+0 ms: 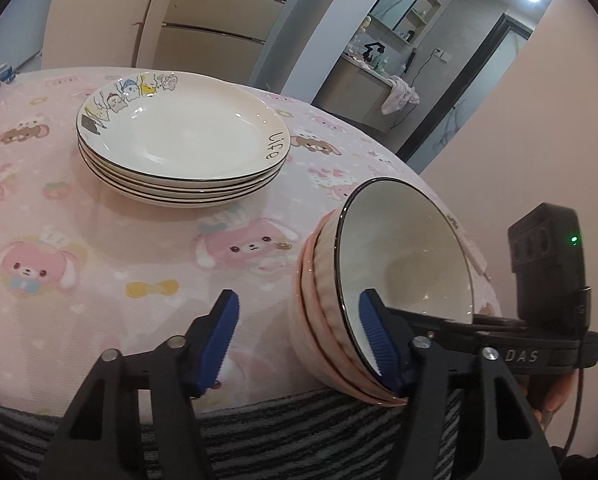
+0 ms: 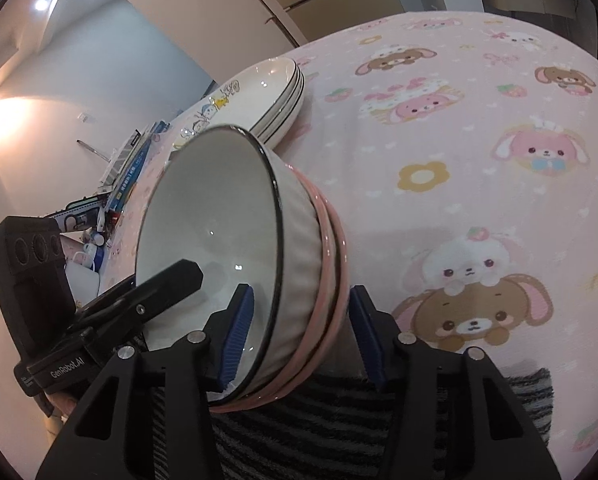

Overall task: Organize plates and bowls
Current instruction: 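Close both grippers on the white ribbed bowl rim of the stack, then lift the bowl stack with both grippers and carry it over the plates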

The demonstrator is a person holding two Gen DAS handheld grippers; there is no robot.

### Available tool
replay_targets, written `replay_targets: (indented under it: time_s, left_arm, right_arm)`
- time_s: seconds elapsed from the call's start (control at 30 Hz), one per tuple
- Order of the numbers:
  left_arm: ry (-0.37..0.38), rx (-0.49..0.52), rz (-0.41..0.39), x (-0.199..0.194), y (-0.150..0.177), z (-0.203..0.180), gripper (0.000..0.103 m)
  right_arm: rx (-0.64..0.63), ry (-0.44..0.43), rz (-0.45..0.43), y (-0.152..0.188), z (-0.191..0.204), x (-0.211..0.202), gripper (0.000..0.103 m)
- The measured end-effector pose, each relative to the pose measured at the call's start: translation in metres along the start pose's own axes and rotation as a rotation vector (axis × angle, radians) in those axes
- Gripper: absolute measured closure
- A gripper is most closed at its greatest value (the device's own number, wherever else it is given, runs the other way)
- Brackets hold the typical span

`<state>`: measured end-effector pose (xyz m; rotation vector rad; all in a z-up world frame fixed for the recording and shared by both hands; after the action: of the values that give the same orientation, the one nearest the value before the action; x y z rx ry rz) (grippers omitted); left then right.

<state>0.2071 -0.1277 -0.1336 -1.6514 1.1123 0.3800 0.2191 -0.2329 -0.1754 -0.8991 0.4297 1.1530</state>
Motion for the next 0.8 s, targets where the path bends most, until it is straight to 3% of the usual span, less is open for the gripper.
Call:
replay_targets:
  time_s: [0.13, 0.2, 0.4, 0.5, 0.57, 0.8]
  left_arm:
    - [0.055, -0.03, 0.025, 0.004, 0.002, -0.003, 0.045]
    - [0.114, -0.051, 0.037, 0.004, 0.004, -0.007, 0.057]
    - [0.134, -0.079, 0.051, 0.006, 0.005, -0.006, 0.055]
    - [0.166, -0.125, 0.142, 0.023, 0.015, -0.006, 0.044]
    - [0.181, -0.159, 0.169, 0.03, 0.018, -0.004, 0.042]
    - [0.162, -0.127, 0.136, 0.024, 0.019, -0.011, 0.051]
  right_arm:
    - [0.027, -0.029, 0.0, 0.0, -0.002, 0.0, 0.055]
    - [0.03, -0.039, -0.001, 0.0, -0.002, 0.001, 0.055]
    - [0.074, -0.095, 0.004, 0.0, -0.008, 0.002, 0.055]
    - [0.089, -0.112, 0.012, 0.002, -0.01, 0.004, 0.056]
    - [0.104, -0.117, 0.013, 0.002, -0.01, 0.005, 0.058]
    - [0.11, -0.133, -0.009, 0.003, -0.009, 0.003, 0.059]
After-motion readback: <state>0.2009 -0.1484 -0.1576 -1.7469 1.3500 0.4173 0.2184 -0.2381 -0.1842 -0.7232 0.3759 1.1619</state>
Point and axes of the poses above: each gripper's, at about its wrist camera, not at the fingertips, and x roughly the way its jaws point, z to its left, y to its underside, the point moved 10 cm from there along x, roughly the way its jaws point, and after that the axes turned 6 degrees about -y, right-handed, at the moved point
